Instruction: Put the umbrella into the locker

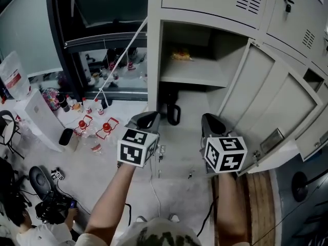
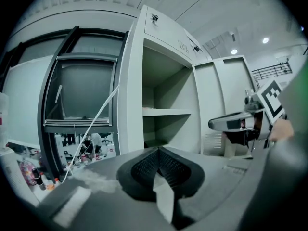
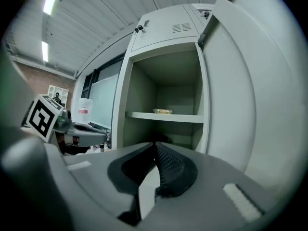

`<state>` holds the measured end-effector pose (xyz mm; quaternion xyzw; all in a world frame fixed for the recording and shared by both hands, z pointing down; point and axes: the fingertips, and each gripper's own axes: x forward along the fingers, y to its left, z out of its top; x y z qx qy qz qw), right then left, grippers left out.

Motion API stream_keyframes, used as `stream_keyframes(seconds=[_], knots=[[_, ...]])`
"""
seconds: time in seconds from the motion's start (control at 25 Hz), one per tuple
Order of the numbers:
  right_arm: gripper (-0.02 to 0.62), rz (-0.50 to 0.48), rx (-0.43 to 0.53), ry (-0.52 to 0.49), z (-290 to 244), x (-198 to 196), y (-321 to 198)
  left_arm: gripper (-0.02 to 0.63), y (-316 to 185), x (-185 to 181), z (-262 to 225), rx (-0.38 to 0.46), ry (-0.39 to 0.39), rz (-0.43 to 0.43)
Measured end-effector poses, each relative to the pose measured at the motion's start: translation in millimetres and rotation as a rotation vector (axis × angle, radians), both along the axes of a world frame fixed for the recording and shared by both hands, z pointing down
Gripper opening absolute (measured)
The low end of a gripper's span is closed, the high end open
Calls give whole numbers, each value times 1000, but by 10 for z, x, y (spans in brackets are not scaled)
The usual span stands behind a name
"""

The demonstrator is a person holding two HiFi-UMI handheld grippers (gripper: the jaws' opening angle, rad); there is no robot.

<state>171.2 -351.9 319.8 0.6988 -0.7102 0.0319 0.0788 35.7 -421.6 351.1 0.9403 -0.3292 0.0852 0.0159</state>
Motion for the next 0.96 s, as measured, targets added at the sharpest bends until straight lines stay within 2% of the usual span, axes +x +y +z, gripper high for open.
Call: stream_keyframes(seconds=[0.96], knots=[[8,-27,15,-13,71,-66,-28,3,15,-45,13,7,-24,-21]])
